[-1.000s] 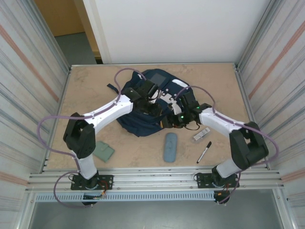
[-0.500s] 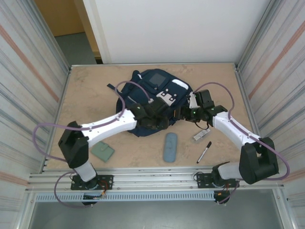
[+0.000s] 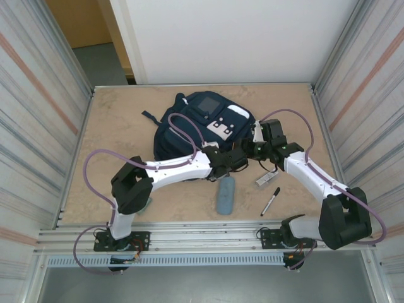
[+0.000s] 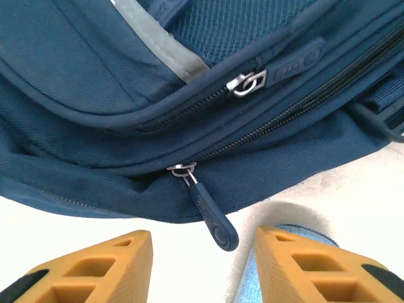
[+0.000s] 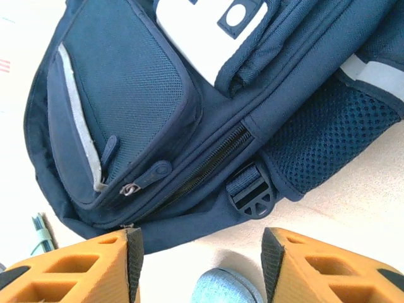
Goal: Pack books, pencil case, and school supplies into a backpack
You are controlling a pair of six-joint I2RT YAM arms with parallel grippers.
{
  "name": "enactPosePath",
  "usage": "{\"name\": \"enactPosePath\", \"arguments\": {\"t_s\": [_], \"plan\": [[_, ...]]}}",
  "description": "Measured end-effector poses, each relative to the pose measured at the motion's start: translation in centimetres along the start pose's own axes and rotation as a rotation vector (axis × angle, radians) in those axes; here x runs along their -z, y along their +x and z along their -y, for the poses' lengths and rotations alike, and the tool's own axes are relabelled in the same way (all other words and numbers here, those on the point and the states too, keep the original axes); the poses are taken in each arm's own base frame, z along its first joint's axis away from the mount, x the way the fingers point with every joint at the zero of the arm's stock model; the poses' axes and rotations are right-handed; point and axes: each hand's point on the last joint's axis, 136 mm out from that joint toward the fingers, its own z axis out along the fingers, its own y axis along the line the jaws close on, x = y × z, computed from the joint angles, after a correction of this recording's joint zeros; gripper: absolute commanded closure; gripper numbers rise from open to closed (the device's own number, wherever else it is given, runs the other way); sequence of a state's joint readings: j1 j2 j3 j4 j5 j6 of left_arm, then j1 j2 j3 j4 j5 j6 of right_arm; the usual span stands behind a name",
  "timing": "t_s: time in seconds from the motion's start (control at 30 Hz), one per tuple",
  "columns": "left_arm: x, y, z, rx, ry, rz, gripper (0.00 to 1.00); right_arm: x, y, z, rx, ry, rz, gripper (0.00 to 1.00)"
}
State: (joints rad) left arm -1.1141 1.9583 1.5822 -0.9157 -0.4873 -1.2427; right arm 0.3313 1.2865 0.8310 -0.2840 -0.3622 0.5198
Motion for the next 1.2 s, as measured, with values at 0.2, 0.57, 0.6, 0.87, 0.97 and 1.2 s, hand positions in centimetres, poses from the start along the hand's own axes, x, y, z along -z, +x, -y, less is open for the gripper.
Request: {"name": "enactPosePath", "arguments": {"t_s": [0.2,0.57,0.6,0.87,0.97,1.2], "plan": [[-0.2,-0.4,0.7,0.018,-0.006,0.023,0.60,0.0,0.8,0.4,-0.005,0.006,-0.013,0.49],[-2.7,0.1,0.1,0.001,-0.071,0.000,0.83,0.4,0.5,0.2,0.001,-0.002,0.000,0.53],[-2.8,0.0,0.0,-0.001,-0.074,-0.001,0.90,0.4,0.5,0.2,0.002,-0.002,0.000,0.53],[-2.5,-0.5,0.0,-0.100,-0.077,-0.007,1.00,0.4,0.5,0.2,0.005,-0.003,0.001,0.45],[-2.2,-0.7,0.0,-0.132,-0.067,-0.006,1.00,0.4,0.6,0.3,0.005,0.000,-0.002,0.41],[1.3,-2.3,0.2,-0.215,0.056,0.024,1.00,-0.7,-0.5,0.2,-0.068,0.073,-0.052,0.25]]}}
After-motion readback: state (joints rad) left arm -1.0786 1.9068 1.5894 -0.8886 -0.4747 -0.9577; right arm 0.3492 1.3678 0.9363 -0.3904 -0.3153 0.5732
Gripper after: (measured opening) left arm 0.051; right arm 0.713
